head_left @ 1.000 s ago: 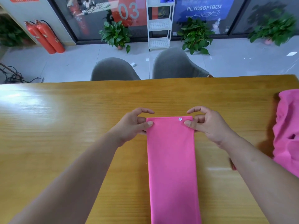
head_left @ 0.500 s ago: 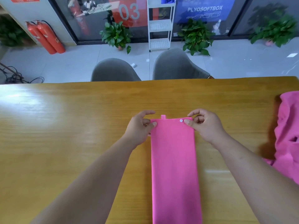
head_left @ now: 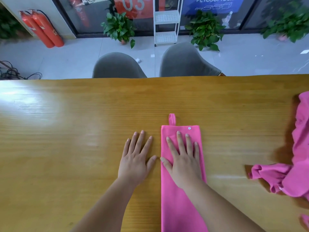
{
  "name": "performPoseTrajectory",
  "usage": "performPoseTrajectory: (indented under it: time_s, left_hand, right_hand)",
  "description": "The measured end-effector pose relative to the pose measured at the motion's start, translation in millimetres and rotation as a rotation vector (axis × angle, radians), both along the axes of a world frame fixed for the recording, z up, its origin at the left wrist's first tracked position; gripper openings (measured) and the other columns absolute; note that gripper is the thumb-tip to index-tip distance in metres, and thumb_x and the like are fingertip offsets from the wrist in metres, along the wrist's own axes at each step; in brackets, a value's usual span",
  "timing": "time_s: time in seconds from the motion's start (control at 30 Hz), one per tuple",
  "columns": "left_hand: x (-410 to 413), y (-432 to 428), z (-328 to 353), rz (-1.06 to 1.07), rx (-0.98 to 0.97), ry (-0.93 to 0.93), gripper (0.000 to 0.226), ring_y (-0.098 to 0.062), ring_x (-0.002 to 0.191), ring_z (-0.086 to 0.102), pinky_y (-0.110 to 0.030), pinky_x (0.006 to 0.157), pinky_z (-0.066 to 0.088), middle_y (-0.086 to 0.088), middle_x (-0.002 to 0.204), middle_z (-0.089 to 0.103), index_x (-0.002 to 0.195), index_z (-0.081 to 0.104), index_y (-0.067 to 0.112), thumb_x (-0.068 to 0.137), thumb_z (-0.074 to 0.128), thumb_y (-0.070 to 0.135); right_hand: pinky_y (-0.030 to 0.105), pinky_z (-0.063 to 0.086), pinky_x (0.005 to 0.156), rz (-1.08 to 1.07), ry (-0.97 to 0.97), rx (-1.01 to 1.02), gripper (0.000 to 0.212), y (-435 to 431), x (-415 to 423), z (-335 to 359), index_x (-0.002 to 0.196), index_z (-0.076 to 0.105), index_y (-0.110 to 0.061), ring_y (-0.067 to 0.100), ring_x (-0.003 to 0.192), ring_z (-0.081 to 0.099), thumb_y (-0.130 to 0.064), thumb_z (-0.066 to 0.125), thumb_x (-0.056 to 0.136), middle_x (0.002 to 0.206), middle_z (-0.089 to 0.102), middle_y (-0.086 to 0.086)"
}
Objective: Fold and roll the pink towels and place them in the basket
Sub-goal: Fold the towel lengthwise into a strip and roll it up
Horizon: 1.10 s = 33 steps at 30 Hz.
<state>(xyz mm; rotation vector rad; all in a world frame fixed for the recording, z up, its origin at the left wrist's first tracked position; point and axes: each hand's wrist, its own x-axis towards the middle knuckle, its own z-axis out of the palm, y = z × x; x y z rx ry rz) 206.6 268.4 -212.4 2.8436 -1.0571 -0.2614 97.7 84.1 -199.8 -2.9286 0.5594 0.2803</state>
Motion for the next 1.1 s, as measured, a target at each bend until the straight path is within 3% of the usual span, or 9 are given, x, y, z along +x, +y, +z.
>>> performPoseTrajectory:
  time_s: [0.27,0.53,0.7,0.83,1.1]
  left_hand:
    - [2,0,2,-0.001,0.03,-0.015,0.076,-0.022,0.163,-0.011,-0.051,0.131,0.013,0.001,0.177,-0.005,0.169,0.012,0.033,0.105,0.026,0.072]
    - [2,2,-7,-0.001,-0.002,-0.034,0.075,-0.021,0.163,-0.012,-0.05,0.131,0.012,0.003,0.177,-0.005,0.169,0.015,0.034,0.105,0.027,0.072]
    - [1,4,-7,0.009,-0.013,-0.041,0.076,-0.02,0.163,-0.012,-0.05,0.131,0.012,0.003,0.177,-0.003,0.169,0.016,0.034,0.105,0.026,0.073]
    - [1,4,-5,0.005,-0.031,-0.046,0.077,-0.021,0.163,-0.011,-0.05,0.131,0.011,0.002,0.177,-0.001,0.169,0.017,0.034,0.104,0.026,0.074]
    - [1,4,-8,0.011,-0.022,-0.061,0.076,-0.02,0.163,-0.012,-0.049,0.131,0.012,0.003,0.177,-0.002,0.168,0.016,0.035,0.104,0.028,0.073]
  right_hand:
    - [0.063,0.007,0.128,-0.004,0.047,-0.062,0.083,-11,20,-4,0.167,-0.005,-0.04,0.033,0.161,-0.017,-0.081,0.02,0.098,0.176,-0.012,0.004]
    - [0.063,0.003,0.128,-0.02,0.044,-0.045,0.081,-46,82,-17,0.164,-0.017,-0.043,0.032,0.16,-0.022,-0.083,0.004,0.097,0.175,-0.02,0.002]
    - [0.062,0.003,0.129,-0.045,-0.022,-0.037,0.076,-13,41,-1,0.166,-0.013,-0.04,0.031,0.16,-0.02,-0.077,0.005,0.102,0.175,-0.019,0.001]
    - [0.062,0.009,0.128,-0.067,0.055,-0.066,0.078,11,-2,-5,0.166,-0.012,-0.04,0.032,0.161,-0.017,-0.078,0.011,0.101,0.175,-0.018,0.001]
    - [0.063,0.004,0.128,-0.067,0.024,-0.036,0.079,-20,51,-16,0.165,-0.013,-0.042,0.031,0.16,-0.02,-0.081,0.003,0.098,0.175,-0.02,-0.001]
